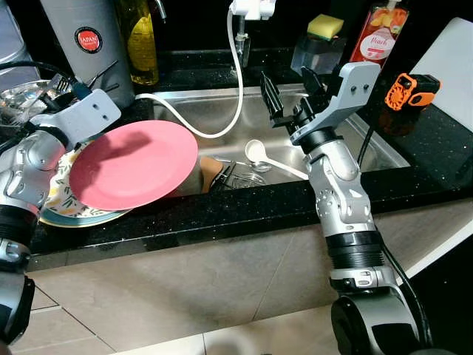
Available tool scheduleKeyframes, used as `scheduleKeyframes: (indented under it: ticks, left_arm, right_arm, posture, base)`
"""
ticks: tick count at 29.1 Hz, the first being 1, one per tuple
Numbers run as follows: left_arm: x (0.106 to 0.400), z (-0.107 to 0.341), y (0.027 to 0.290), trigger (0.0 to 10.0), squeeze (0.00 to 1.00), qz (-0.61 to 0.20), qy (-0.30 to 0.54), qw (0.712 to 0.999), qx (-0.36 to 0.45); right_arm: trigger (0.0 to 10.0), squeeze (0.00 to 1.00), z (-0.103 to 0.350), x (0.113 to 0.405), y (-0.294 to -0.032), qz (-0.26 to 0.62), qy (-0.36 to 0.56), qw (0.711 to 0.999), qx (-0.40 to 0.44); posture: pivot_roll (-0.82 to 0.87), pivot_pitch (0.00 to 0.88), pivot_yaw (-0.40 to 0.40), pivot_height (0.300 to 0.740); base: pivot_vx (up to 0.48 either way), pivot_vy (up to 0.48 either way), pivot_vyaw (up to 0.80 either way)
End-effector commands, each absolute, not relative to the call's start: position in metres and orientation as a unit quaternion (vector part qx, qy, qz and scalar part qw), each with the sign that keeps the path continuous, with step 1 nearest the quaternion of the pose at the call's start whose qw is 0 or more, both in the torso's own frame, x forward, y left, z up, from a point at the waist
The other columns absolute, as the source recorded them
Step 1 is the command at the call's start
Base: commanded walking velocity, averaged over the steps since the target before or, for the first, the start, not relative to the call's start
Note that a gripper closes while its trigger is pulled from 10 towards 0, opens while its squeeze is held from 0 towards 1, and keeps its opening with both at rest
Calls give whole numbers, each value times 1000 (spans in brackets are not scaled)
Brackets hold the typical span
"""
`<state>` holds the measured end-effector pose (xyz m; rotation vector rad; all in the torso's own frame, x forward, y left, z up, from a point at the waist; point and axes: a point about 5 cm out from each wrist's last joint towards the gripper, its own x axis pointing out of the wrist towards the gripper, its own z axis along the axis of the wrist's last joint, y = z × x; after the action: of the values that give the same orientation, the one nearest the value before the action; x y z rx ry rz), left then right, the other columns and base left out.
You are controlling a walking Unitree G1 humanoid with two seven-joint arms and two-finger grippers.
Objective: Kitchen organization
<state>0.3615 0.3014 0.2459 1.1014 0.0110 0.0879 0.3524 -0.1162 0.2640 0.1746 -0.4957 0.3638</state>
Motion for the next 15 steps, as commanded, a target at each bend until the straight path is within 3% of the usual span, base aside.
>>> scheduleKeyframes:
  ticks: [1,3,15]
  left_arm:
    - [364,247,299,7412,0,43,-2,858,512]
    - [365,245,300,0,0,42,-1,859,510]
    - [363,264,292,0,0,39,-67,846,528]
  right_arm:
    - [10000,0,265,352,-118,180,-244,949,85]
    - [10000,0,266,352,-118,182,-244,949,84]
    - [10000,0,267,353,-116,184,-242,949,85]
  posture:
    - [211,0,-43,740]
    - [209,0,-45,740]
    - [221,0,-47,740]
  base:
    - [0,0,0]
    - [0,0,0]
    - [0,0,0]
